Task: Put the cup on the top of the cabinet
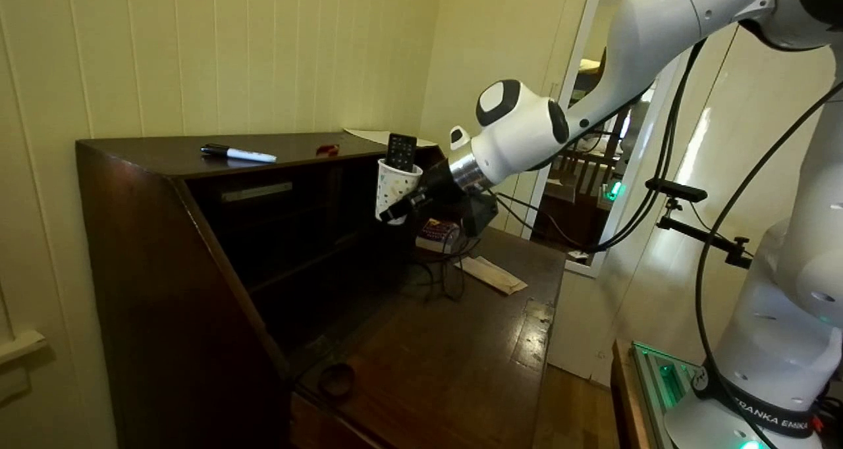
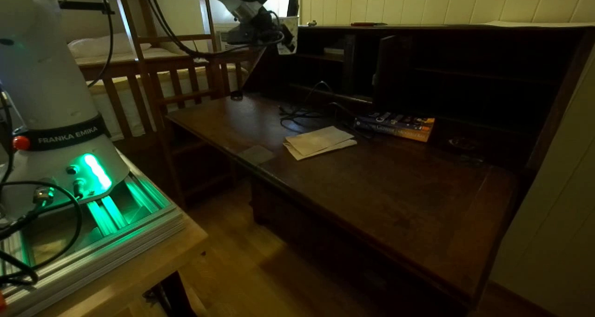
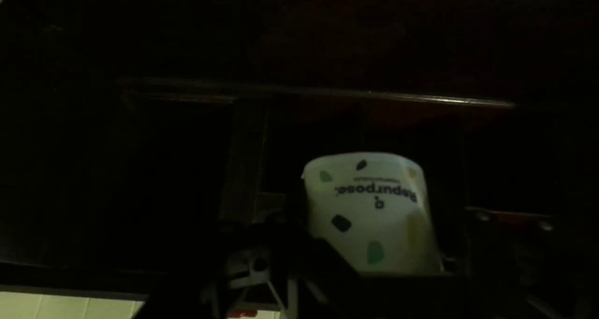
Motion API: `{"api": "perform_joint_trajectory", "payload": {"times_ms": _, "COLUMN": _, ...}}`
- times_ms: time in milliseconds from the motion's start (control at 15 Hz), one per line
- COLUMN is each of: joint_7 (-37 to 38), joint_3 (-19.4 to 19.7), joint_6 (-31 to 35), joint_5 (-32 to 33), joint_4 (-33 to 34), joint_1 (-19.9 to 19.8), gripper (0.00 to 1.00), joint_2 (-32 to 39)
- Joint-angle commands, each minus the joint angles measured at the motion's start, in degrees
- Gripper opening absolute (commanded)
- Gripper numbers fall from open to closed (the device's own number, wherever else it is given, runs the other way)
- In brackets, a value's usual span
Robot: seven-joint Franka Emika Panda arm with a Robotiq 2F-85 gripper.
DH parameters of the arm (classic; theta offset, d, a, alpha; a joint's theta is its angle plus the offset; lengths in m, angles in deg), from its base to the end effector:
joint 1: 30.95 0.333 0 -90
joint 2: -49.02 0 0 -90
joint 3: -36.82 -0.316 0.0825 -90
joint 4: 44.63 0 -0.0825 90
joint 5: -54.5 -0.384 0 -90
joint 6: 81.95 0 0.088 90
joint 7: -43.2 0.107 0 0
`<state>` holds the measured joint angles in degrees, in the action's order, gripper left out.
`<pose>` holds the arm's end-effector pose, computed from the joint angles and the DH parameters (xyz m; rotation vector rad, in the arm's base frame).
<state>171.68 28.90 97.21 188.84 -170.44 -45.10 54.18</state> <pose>0.5005 0.0072 0.3354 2.7747 -0.0243 1.2771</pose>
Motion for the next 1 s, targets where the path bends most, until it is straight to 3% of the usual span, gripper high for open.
{"api": "perform_joint_trajectory", "payload": {"times_ms": 0, "joint_7": -3.7, "joint_3": 2.1, "joint_6": 3.9, "joint_5": -3.0, "joint_4": 1.0, "joint_1": -0.5, "gripper": 0.38, "joint_2": -0.3}}
{"api": "perform_joint_trajectory", "payload": {"times_ms": 67, "joint_7": -5.4, "joint_3": 3.3, "joint_6": 5.5, "joint_5": -3.6, "joint_4": 1.5, "joint_1": -1.0, "gripper": 0.63, "joint_2": -0.4}}
{"api": "perform_joint_trajectory", "payload": {"times_ms": 333, "joint_7": -4.8, "joint_3": 2.3, "joint_6": 4.8, "joint_5": -3.5, "joint_4": 1.4, "joint_1": -0.7, "gripper": 0.63, "joint_2": 0.4}}
{"api": "perform_joint_trajectory", "payload": {"times_ms": 400, "joint_7": -4.8, "joint_3": 2.2, "joint_6": 4.8, "joint_5": -3.5, "joint_4": 1.3, "joint_1": -0.6, "gripper": 0.38, "joint_2": 0.5}}
{"api": "perform_joint_trajectory", "payload": {"times_ms": 733, "joint_7": -2.5, "joint_3": 0.8, "joint_6": -3.9, "joint_5": -4.4, "joint_4": 11.1, "joint_1": -0.3, "gripper": 0.38, "joint_2": 2.5}}
{"api": "perform_joint_trajectory", "payload": {"times_ms": 933, "joint_7": -7.6, "joint_3": 1.8, "joint_6": -2.8, "joint_5": -7.6, "joint_4": 19.1, "joint_1": -0.3, "gripper": 0.38, "joint_2": 6.3}}
